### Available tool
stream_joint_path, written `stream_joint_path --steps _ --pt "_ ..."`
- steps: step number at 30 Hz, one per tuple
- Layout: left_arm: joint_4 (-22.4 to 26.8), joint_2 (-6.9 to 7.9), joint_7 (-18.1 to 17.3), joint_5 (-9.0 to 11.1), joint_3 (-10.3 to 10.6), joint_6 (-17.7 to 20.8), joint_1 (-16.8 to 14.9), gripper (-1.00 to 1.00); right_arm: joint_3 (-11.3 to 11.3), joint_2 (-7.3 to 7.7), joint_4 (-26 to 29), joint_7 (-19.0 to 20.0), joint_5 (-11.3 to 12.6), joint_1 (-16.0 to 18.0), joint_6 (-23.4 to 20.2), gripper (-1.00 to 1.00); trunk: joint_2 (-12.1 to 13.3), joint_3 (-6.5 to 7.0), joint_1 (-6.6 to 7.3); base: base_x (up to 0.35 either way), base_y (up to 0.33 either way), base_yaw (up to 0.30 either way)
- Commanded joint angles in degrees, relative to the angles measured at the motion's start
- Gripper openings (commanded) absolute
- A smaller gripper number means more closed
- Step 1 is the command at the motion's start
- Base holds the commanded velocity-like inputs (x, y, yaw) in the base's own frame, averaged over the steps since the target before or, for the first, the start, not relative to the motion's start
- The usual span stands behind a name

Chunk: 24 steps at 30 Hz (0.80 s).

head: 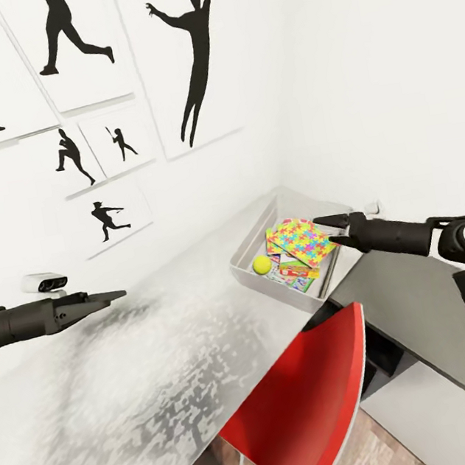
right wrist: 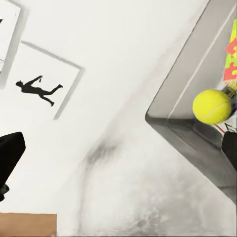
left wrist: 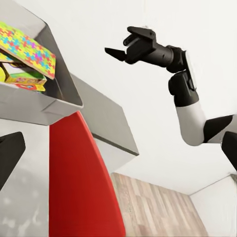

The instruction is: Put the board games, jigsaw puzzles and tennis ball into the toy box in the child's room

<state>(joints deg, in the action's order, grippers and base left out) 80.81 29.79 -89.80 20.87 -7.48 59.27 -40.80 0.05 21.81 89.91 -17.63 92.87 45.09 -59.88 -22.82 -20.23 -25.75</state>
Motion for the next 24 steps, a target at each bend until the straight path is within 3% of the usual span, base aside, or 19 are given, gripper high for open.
stream_joint_path --steps 1,4,5,9,13,14,19,22,24 --pt "-0.12 0.12 -0.20 -0.02 0.01 0.58 0.16 1.00 -0.58 0.10 0.18 3.00 0.73 -1.96 -0.12 1.00 -0.10 -0.01 -0.04 0.000 0.000 -0.165" --pt "-0.33 0.21 -0.20 -0.03 -0.02 0.54 0.85 1.00 -2.17 0.24 0.35 11.75 0.52 -6.10 -0.12 1.00 -0.10 0.25 -0.04 0.000 0.000 -0.160" --pt "-0.39 0.26 -0.20 -0.03 -0.09 0.54 1.09 1.00 -3.39 0.28 0.41 16.14 0.41 -8.15 -0.12 1.00 -0.10 0.34 -0.04 0.000 0.000 -0.153" --pt "-0.52 0.33 -0.20 -0.03 -1.23 0.57 1.48 1.00 -7.58 0.28 0.50 25.98 -0.02 -14.11 -0.12 1.00 -0.10 0.69 -0.04 0.000 0.000 -0.147" --pt "-0.55 0.35 -0.20 -0.33 -2.04 0.52 2.21 1.00 -9.87 0.26 0.51 29.76 -1.16 -19.23 -0.12 1.00 -0.10 1.04 -0.04 0.000 0.000 -0.142" --pt "-0.59 0.35 -0.20 -0.87 -2.28 0.47 2.99 1.00 -10.99 0.23 0.50 31.27 -1.68 -22.17 -0.12 1.00 -0.10 1.12 -0.04 0.000 0.000 -0.141" --pt "-0.65 0.36 -0.20 -2.21 -2.51 -0.50 4.47 1.00 -14.77 0.13 0.52 37.51 -2.85 -30.33 -0.12 1.00 -0.10 1.56 -0.04 0.000 0.000 -0.141" --pt "-0.93 0.36 -0.20 -2.40 -2.56 -0.68 5.35 1.00 -16.78 -0.07 0.47 41.53 -5.60 -34.29 -0.12 1.00 -0.10 1.82 -0.04 0.000 0.000 -0.141" --pt "-1.24 0.36 -0.20 -2.46 -3.08 -0.77 6.22 1.00 -18.34 -0.37 0.45 45.12 -9.40 -36.38 -0.12 1.00 -0.10 1.99 -0.04 0.000 0.000 -0.141"
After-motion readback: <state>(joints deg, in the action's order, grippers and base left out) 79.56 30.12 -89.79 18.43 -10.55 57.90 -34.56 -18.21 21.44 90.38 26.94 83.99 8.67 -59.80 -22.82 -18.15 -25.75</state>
